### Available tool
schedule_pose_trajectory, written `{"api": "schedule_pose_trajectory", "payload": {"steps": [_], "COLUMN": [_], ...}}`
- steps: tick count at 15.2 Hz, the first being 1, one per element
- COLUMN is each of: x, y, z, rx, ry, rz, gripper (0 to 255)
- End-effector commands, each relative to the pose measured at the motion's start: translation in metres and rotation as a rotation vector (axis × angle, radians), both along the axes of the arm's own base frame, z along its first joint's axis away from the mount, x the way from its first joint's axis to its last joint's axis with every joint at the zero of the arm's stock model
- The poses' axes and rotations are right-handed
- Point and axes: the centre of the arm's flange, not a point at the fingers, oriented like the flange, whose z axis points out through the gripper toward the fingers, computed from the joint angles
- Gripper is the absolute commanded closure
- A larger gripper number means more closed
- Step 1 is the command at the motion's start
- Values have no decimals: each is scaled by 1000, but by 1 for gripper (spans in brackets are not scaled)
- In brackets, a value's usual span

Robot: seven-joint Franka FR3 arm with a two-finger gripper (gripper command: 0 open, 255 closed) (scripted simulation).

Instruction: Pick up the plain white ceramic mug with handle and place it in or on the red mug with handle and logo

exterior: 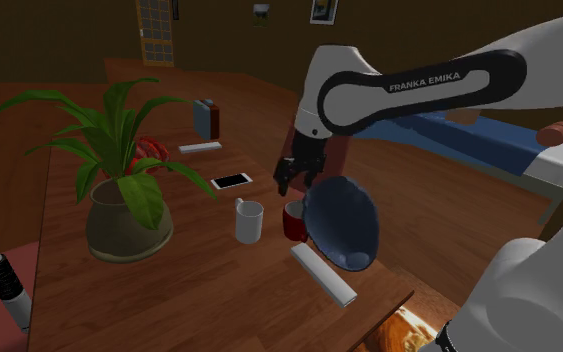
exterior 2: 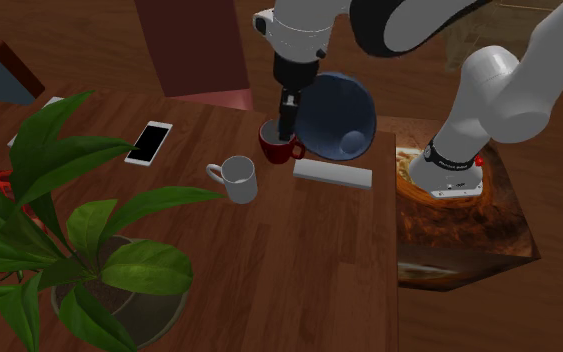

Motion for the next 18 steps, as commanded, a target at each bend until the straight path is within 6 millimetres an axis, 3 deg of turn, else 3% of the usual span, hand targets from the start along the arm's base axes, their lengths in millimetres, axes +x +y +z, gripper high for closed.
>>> {"api": "schedule_pose_trajectory", "payload": {"steps": [1,12,18], "x": [14,112,115], "y": [13,97,99], "z": [-27,-95,-123], "rx": [-16,-44,-44], "ry": [68,51,51], "rz": [10,72,73], "gripper": [0,0,0]}}
